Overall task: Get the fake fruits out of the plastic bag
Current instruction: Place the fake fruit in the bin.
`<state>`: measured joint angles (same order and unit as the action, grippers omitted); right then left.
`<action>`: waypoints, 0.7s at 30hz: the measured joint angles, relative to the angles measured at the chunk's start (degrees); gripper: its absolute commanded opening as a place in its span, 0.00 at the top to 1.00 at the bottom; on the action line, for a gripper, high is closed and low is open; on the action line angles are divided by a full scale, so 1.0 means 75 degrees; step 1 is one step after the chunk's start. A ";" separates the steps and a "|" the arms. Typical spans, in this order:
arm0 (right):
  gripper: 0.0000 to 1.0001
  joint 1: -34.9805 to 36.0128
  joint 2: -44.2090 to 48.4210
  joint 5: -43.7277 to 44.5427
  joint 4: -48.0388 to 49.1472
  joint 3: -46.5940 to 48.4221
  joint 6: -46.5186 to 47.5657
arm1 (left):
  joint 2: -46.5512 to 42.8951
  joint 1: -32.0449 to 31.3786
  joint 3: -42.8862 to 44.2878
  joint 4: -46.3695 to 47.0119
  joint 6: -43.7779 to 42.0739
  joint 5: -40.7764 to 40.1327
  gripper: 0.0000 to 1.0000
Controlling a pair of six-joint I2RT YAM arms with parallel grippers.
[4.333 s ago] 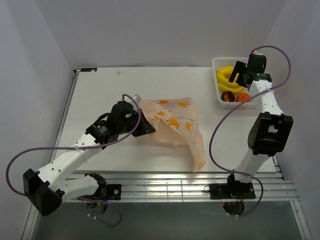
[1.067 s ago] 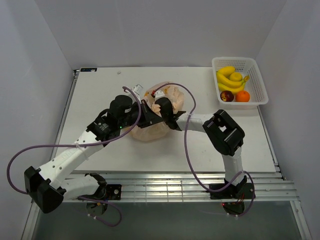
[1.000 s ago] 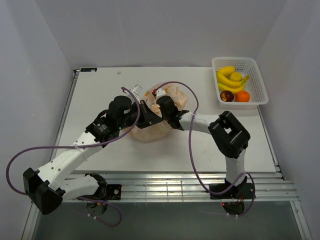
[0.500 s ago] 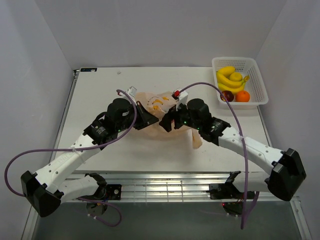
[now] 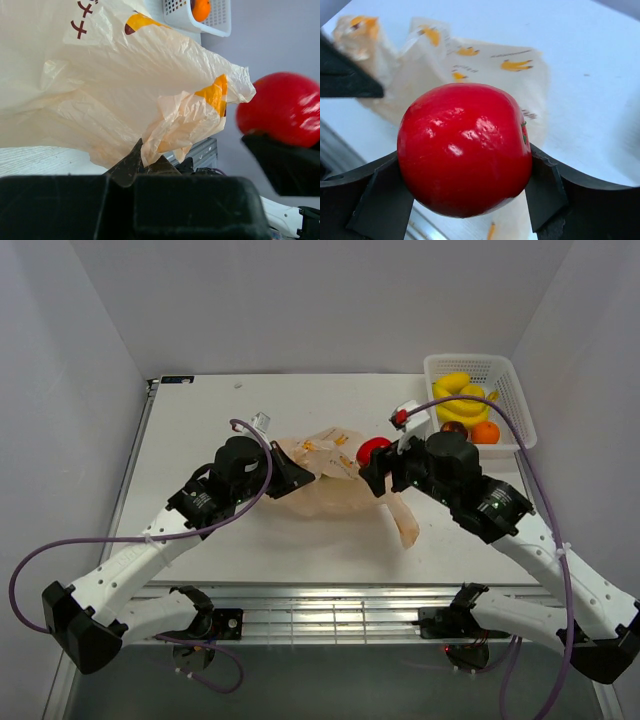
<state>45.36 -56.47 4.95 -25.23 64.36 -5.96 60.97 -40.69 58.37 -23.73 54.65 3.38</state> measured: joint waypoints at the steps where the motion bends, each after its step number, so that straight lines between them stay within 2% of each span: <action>1: 0.85 -0.0102 0.0064 0.0385 -0.0079 0.0128 0.0020 | 0.0003 -0.0003 -0.0003 0.0006 0.0006 0.0003 1.00; 3: 0.83 -0.0446 0.0047 0.1011 -0.0143 0.0417 0.0055 | 0.0003 -0.0003 -0.0032 0.0038 0.0006 0.0017 1.00; 7: 0.84 -0.2025 -0.0662 0.1658 -0.0137 0.1151 0.0044 | 0.0006 0.0000 -0.0055 0.0070 -0.0058 0.0096 1.00; 10: 0.84 -0.3110 -0.1804 0.2381 -0.0017 0.1743 -0.0152 | 0.0012 0.0000 -0.0055 0.0163 -0.0184 0.0219 1.00; 16: 0.80 -0.4543 -0.4421 0.3174 -0.0017 0.3203 -0.0396 | 0.0204 -0.0003 0.0125 0.0195 -0.0574 0.0542 1.00; 19: 0.62 -0.5027 -0.5214 0.3596 -0.0050 0.3520 -0.0414 | 0.0216 -0.0003 0.0184 0.0187 -0.0734 0.0641 1.00; 20: 0.38 -0.5138 -0.5397 0.3739 -0.0067 0.3585 -0.0420 | 0.0216 -0.0003 0.0198 0.0195 -0.0772 0.0659 1.00; 21: 0.28 -0.5219 -0.5555 0.3873 -0.0096 0.3666 -0.0434 | 0.0216 -0.0003 0.0216 0.0195 -0.0807 0.0670 1.00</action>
<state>6.22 -98.13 34.00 -25.96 91.85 -9.21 62.59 -40.71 59.99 -22.26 48.60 8.40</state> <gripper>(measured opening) 0.787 0.022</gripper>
